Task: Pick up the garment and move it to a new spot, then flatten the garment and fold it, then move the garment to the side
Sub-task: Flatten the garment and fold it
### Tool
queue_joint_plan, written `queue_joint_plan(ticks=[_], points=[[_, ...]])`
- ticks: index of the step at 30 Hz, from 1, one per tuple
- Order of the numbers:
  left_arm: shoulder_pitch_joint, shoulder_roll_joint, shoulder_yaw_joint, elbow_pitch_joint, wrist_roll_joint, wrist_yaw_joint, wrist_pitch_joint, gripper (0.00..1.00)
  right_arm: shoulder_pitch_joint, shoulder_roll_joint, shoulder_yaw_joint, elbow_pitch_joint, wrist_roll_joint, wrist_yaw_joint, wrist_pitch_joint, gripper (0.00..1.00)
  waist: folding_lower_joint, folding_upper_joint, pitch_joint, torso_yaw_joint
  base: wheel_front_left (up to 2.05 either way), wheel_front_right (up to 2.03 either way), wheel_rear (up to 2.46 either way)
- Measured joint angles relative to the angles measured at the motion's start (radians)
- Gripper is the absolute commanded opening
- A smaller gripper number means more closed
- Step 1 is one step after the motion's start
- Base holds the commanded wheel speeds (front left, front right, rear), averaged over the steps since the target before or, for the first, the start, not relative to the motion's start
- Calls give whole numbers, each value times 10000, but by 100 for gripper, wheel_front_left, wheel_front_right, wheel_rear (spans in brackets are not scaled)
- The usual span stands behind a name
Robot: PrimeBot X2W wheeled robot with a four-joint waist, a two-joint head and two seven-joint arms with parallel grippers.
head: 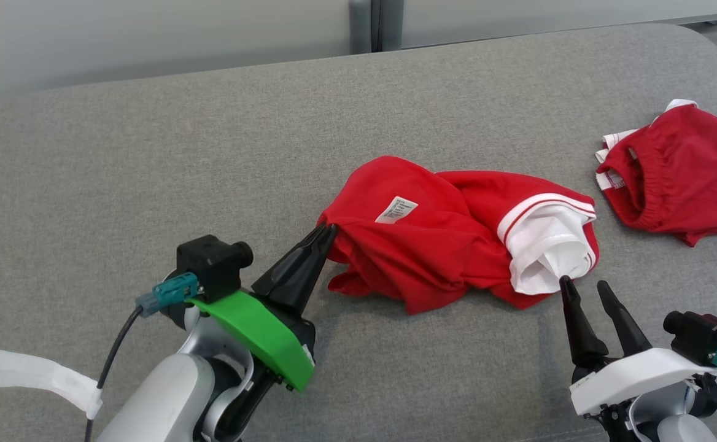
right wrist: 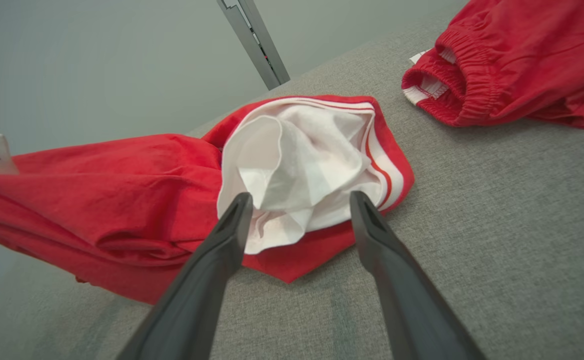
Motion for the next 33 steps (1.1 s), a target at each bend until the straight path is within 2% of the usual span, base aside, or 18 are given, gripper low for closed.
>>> queue_joint_plan(ticks=[17, 19, 20, 21, 22, 25, 28, 31, 33], points=[[375, 309, -4, -1402, -222, 591, 773, 0, -1006, -274, 337, 993, -713, -71, -75, 100, 0, 0, 200, 132, 0, 0, 0], [428, 364, 69, -1549, -222, 633, 777, 0, -1131, -219, 466, 1110, -713, -59, -73, 36, 0, 0, 228, 167, 0, 0, 0], [463, 384, 90, -1593, -222, 698, 786, 0, -1169, -178, 504, 1164, -711, -42, -73, 16, 0, 0, 236, 178, 0, 0, 0], [524, 395, 102, -1634, -222, 704, 830, 0, -1173, -142, 522, 1218, -709, -8, -71, 16, 0, 0, 244, 188, 0, 0, 0], [573, 403, 102, -1672, -222, 711, 867, 0, -1171, -115, 531, 1285, -709, 23, -71, 0, 0, 0, 250, 197, 0, 0, 0], [617, 447, 157, -1858, -226, 794, 880, 0, -1171, -88, 552, 1384, -637, 63, -58, 0, 0, 0, 264, 212, 0, 0, 0], [625, 596, 267, -1931, -270, 825, 966, 0, -1172, -138, 614, 1354, -541, 293, 31, 0, 0, 0, 265, 205, 0, 0, 0], [606, 915, 554, -1965, -280, 825, 1110, 0, -1347, -533, 780, 989, -474, 769, 322, 0, 0, 0, 213, 176, 0, 0, 0], [491, 1384, 763, -1946, -194, 823, 1402, 0, -1769, -1047, 886, 522, -420, 1133, 754, 0, 0, 0, 140, 145, 0, 0, 0]])
